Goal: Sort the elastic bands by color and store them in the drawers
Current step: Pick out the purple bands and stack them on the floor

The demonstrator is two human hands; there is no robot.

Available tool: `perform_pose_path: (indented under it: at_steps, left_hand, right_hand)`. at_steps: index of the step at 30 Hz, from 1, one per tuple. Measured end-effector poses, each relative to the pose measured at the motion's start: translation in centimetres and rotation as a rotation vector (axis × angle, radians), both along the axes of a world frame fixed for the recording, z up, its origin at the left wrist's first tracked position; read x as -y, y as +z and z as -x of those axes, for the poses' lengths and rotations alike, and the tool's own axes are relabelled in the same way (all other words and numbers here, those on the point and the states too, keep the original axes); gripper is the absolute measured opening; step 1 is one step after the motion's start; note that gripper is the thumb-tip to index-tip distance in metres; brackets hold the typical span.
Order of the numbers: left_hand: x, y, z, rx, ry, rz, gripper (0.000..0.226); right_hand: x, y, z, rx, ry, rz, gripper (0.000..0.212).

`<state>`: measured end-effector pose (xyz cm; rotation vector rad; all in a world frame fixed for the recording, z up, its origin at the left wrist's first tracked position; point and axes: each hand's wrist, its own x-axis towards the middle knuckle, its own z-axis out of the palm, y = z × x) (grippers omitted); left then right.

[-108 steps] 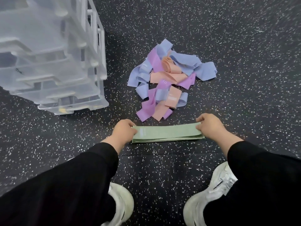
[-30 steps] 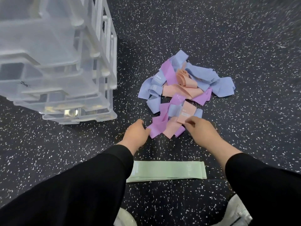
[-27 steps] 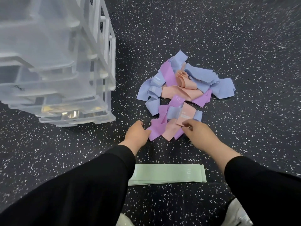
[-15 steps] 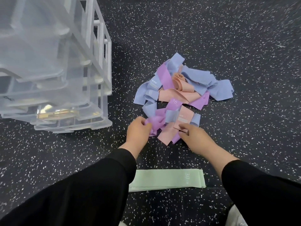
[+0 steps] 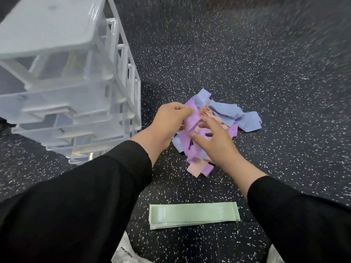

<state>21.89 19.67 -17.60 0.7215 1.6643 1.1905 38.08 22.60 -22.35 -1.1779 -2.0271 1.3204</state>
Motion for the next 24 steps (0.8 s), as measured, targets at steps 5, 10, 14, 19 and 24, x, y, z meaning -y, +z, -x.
perform_pose_path:
  at_steps: [5,10,14,19,24]
  left_hand:
    - [0.9,4.7,-0.2,0.035,0.002,-0.054,0.011]
    - [2.6,8.1,-0.1,0.010,-0.023,-0.114,0.012]
    - [4.1,9.2,0.5,-0.078,-0.087,-0.131,0.014]
    - [5.9,9.5,1.0,-0.152,-0.133,-0.186,0.014]
    - [7.3,8.1,1.6,-0.216,-0.171,-0.194,0.012]
  right_hand:
    - [1.4,4.4,0.4,-0.105,0.002,-0.027,0.025]
    - [2.1,8.3,0.9,-0.278,-0.165,0.046,0.020]
    - [3.2,10.6,0.8,-0.354,-0.163,0.217,0.029]
    - [4.4,11.5,1.1,-0.266,-0.188,0.345,0.037]
    - [4.9,11.0,1.3,-0.335,-0.180,0.425,0.030]
